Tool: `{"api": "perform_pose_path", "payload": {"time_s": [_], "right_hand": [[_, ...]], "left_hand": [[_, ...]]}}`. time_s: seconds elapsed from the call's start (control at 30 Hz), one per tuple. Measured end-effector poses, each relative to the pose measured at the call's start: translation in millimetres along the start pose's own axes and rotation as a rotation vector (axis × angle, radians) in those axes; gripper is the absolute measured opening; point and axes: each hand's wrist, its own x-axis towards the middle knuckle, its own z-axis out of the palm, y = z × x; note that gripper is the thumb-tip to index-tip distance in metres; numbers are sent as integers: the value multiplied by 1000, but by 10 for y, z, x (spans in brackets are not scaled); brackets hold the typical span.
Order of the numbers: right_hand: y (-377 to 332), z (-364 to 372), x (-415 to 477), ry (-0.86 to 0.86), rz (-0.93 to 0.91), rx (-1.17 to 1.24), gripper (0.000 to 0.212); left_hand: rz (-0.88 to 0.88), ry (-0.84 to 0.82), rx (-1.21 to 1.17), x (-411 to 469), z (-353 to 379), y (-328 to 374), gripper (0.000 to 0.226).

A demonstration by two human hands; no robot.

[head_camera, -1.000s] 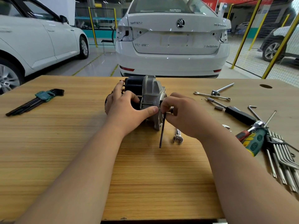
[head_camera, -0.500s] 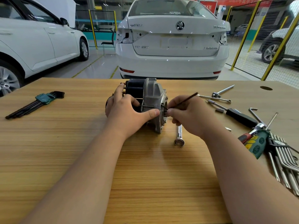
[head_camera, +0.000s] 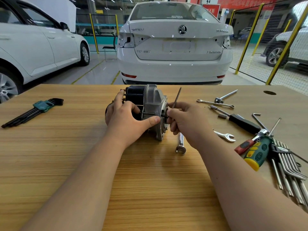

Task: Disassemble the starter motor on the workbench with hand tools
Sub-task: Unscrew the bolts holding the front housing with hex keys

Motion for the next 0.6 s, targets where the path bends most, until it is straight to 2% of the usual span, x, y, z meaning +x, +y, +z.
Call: {"api": "perform_pose_path", "payload": {"time_s": [0.2,0.33,0.6], "right_hand": [[37,70,91,49,77,39,29],[27,72,116,11,151,189,22],[-9,45,75,-16,235,240,7]], "left_hand": [[-6,-8,-9,-1,-4,3,54],[-5,-10,-17,1,-3,1,55],[-8,-14,-27,-3,-8,-5,58]]}}
